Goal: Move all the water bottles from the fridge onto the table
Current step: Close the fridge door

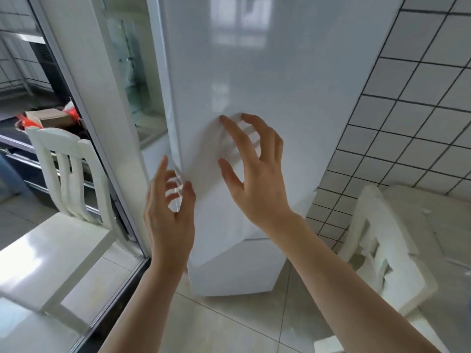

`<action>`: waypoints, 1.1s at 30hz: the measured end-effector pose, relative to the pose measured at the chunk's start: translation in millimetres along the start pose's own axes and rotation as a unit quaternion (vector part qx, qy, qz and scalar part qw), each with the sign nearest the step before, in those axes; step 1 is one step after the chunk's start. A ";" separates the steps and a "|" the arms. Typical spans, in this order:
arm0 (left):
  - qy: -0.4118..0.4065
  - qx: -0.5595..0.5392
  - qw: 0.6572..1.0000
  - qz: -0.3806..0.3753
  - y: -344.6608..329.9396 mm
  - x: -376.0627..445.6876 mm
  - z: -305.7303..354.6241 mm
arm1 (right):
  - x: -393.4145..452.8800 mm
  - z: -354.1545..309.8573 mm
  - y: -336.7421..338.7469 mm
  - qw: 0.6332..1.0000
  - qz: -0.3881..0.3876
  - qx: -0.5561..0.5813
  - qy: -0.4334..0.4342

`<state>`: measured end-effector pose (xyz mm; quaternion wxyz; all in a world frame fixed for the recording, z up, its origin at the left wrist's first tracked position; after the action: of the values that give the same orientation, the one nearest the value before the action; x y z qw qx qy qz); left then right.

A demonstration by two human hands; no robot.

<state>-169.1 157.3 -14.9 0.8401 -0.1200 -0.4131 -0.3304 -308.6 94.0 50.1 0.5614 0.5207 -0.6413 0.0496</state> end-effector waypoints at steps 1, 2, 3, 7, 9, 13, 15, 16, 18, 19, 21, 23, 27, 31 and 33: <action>0.002 0.003 1.000 0.002 -0.9 8.1 -8.6 | 4.2 0.0 -11.6 1.000 0.010 -0.011 0.006; 0.001 0.008 1.000 0.002 -1.8 16.4 -17.3 | 8.5 -0.1 -23.2 1.000 0.020 -0.019 0.012; -0.001 0.013 1.000 0.003 -3.4 25.6 -27.1 | 14.0 0.4 -36.2 0.999 0.027 -0.024 0.017; 0.007 0.025 1.000 0.006 -12.6 57.2 -66.9 | 32.3 6.1 -80.3 0.999 0.017 -0.047 0.018; 0.013 0.034 0.999 0.007 -20.8 72.0 -86.1 | 41.0 10.8 -99.3 0.998 0.001 -0.060 0.016; 0.026 0.038 0.999 0.002 -40.3 97.4 -120.6 | 58.9 21.1 -127.9 0.994 -0.011 -0.106 0.007; 0.022 0.048 0.999 -0.003 -50.3 110.3 -136.0 | 68.3 25.5 -142.1 0.992 -0.014 -0.125 0.000; 0.015 0.055 0.998 -0.007 -54.9 116.0 -142.9 | 72.3 27.2 -149.1 0.991 -0.017 -0.132 -0.004; 0.007 0.046 0.999 -0.014 -64.1 127.9 -156.1 | 80.8 31.5 -163.8 0.988 -0.021 -0.150 -0.014; 0.007 0.033 0.999 -0.017 -68.8 134.1 -162.8 | 85.3 34.1 -171.3 0.986 -0.020 -0.162 -0.018; 0.004 0.010 1.000 -0.023 -77.0 144.3 -174.8 | 92.7 39.0 -183.6 0.982 -0.014 -0.186 -0.028; 0.000 -0.005 0.999 -0.032 -83.5 151.6 -184.9 | 98.3 43.0 -194.1 0.977 -0.006 -0.209 -0.038; 0.024 -0.063 0.996 -0.058 -94.2 159.2 -203.9 | 106.3 48.7 -214.7 0.966 0.020 -0.253 -0.051; 0.036 -0.082 0.994 -0.070 -96.0 159.0 -216.2 | 108.9 52.1 -225.9 0.960 0.062 -0.266 -0.056; 0.039 -0.086 0.993 -0.075 -96.4 160.7 -220.2 | 109.7 53.2 -230.2 0.958 0.068 -0.274 -0.055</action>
<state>-26.1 -93.1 -36.2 0.8149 -0.1472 -0.3580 -0.4315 -158.7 -111.9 -4.5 0.6415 0.3037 -0.6944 -0.1188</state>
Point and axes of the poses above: each hand's wrist, its own x-axis towards the middle knuckle, its own y-axis out of the back of the hand, z = x × y, the point moved 3 cm from there along x, towards the middle knuckle, and after that the axes turned 10 degrees about -y, right-handed, at the moved point
